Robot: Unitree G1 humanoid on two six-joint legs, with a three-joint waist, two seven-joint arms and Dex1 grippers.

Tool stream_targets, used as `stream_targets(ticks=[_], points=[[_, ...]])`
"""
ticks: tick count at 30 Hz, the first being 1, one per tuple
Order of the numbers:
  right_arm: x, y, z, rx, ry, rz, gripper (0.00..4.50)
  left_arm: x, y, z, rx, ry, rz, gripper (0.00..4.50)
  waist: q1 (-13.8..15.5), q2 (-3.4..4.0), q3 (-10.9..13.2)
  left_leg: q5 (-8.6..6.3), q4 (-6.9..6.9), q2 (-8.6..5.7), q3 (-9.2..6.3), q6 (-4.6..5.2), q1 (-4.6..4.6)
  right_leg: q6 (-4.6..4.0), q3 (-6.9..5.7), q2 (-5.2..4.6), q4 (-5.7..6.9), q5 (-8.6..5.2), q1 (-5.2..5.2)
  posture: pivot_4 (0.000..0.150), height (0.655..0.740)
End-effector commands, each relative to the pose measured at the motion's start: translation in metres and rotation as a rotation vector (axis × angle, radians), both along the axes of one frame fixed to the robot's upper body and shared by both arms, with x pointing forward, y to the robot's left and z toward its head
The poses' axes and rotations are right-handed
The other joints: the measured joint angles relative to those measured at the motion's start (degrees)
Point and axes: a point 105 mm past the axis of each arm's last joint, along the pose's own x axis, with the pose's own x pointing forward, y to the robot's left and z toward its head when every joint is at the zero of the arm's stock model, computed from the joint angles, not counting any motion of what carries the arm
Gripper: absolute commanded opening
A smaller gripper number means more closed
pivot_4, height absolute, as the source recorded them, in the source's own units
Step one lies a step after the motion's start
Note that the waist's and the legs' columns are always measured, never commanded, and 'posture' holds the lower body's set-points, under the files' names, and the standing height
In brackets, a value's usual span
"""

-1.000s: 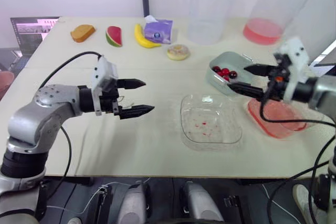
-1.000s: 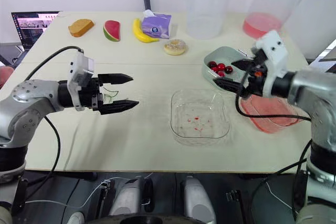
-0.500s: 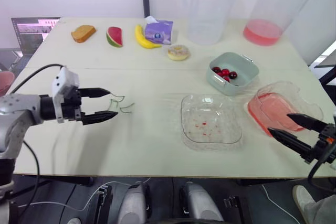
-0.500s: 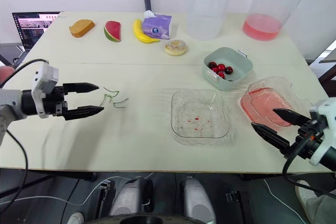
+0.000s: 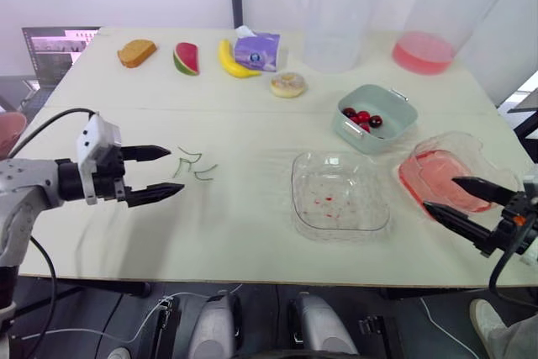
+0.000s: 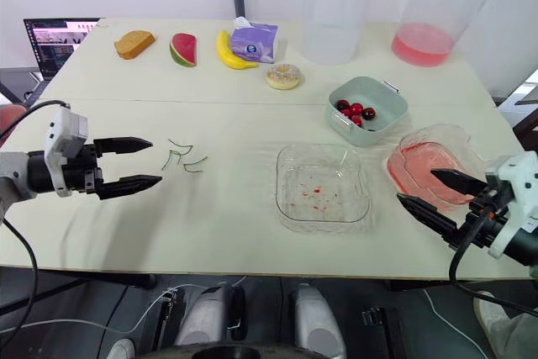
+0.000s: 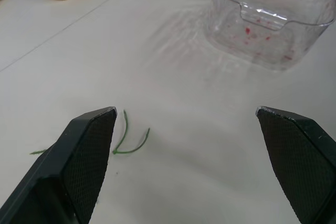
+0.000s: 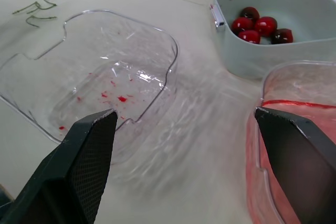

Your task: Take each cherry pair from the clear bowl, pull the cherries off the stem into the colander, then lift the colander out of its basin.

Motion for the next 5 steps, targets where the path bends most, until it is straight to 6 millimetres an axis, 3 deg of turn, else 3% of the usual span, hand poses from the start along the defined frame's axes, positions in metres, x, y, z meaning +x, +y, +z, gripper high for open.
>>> stream_targets(ticks=[1,5], points=[[0.0015,0.0007,0.0108,-0.012,-0.039,0.008,4.41,-0.0019,0.0001,0.0141,0.000,-0.059,0.000,4.50,0.00,0.00,0.00,0.00,0.00,0.00,0.00,0.00,0.00,0.00,0.00,0.00,0.00,0.00,0.00,0.150,0.7400],[0.0030,0.0001,0.0107,-0.012,-0.038,0.007,4.41,-0.0016,-0.0006,0.0178,-0.012,-0.079,0.009,4.50,0.03,0.00,0.00,0.00,0.00,0.00,-0.01,0.00,0.00,0.00,0.00,0.01,0.00,0.00,0.00,0.150,0.7400]])
